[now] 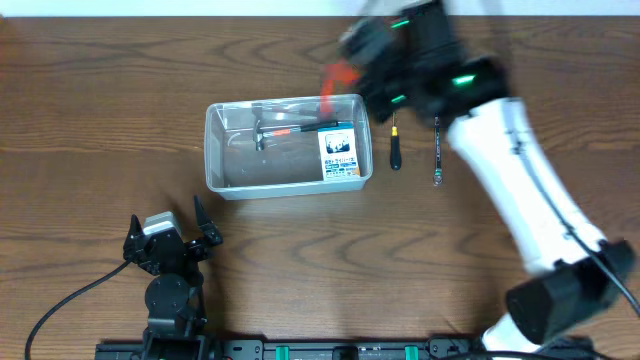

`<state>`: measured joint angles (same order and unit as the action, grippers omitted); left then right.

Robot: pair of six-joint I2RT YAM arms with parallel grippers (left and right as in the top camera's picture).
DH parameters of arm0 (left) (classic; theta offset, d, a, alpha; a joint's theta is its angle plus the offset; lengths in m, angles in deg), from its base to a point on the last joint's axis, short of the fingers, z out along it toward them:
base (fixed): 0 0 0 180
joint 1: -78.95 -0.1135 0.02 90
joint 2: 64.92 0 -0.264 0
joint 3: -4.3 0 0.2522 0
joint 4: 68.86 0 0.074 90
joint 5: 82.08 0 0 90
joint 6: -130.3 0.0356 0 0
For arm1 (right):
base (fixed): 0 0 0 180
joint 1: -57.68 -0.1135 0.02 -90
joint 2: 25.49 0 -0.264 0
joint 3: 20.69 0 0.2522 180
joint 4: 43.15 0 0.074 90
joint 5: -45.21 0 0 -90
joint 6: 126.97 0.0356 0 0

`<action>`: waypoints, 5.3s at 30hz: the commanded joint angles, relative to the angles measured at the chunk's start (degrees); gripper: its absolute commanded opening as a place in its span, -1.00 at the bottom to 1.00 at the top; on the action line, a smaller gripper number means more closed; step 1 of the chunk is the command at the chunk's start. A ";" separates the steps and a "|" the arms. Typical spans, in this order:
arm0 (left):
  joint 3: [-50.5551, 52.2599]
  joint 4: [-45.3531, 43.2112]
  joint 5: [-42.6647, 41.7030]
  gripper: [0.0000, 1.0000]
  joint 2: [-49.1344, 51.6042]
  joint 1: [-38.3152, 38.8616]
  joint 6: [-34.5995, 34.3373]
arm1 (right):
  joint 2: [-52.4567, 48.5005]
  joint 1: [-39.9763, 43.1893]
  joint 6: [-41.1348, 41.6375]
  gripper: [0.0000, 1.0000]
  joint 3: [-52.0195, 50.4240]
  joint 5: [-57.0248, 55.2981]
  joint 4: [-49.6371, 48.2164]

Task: Pack container
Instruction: 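Carry the pliers into the container and release them, then grasp the silver wrench with the right gripper, then carry the wrench into the container and release it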

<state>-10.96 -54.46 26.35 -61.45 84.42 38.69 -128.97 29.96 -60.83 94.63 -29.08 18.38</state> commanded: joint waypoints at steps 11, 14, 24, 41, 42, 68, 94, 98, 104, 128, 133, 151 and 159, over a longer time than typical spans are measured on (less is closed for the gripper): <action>1.27 1.70 1.14 0.96 -0.22 0.17 0.09 | -19.65 -10.19 -23.08 -0.98 -0.81 -2.95 -14.49; 1.27 1.70 1.14 0.96 -0.22 0.17 0.09 | -22.67 -11.47 -23.08 -0.97 -0.81 -1.55 -16.28; 1.27 1.70 1.14 0.96 -0.22 0.17 0.09 | -26.67 -17.00 -18.32 -0.17 -0.79 -9.62 -20.04; 1.27 1.70 1.11 0.96 -0.22 0.17 0.09 | -3.19 7.80 9.57 -0.13 4.94 -12.35 6.16; 1.27 1.70 1.14 0.96 -0.22 0.17 0.09 | -2.58 9.94 10.38 -0.15 4.94 -10.38 7.45; 1.27 1.70 1.14 0.96 -0.22 0.17 0.09 | -15.72 23.69 33.24 -0.39 -13.60 -6.93 9.35; 1.27 1.70 1.11 0.96 -0.22 0.17 0.09 | -21.42 22.03 34.80 -0.73 -14.27 -11.85 5.68; 1.27 1.68 1.14 0.96 -0.22 0.17 0.09 | -21.27 22.03 34.75 -0.98 -14.16 -11.82 5.27; 1.27 1.70 1.14 0.96 -0.22 0.17 0.09 | -17.40 21.81 30.01 -0.97 -9.66 -9.46 6.93; 1.27 1.70 1.11 0.96 -0.22 0.17 0.09 | -16.50 -12.74 -27.36 -0.97 -0.26 -8.02 -2.82; 1.27 1.70 1.14 0.96 -0.22 0.17 0.09 | -22.60 -12.35 -27.65 -0.97 -0.26 -9.49 -7.04; 1.27 1.70 1.14 0.96 -0.22 0.17 0.09 | -9.49 -7.78 9.81 0.17 8.66 -24.68 0.96; 1.27 1.70 1.14 0.96 -0.22 0.17 0.09 | -5.16 9.88 37.75 -0.20 7.98 -20.39 16.00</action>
<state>-10.96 -54.44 26.35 -61.45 84.42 38.69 -131.79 35.09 -39.47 104.09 -51.75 30.90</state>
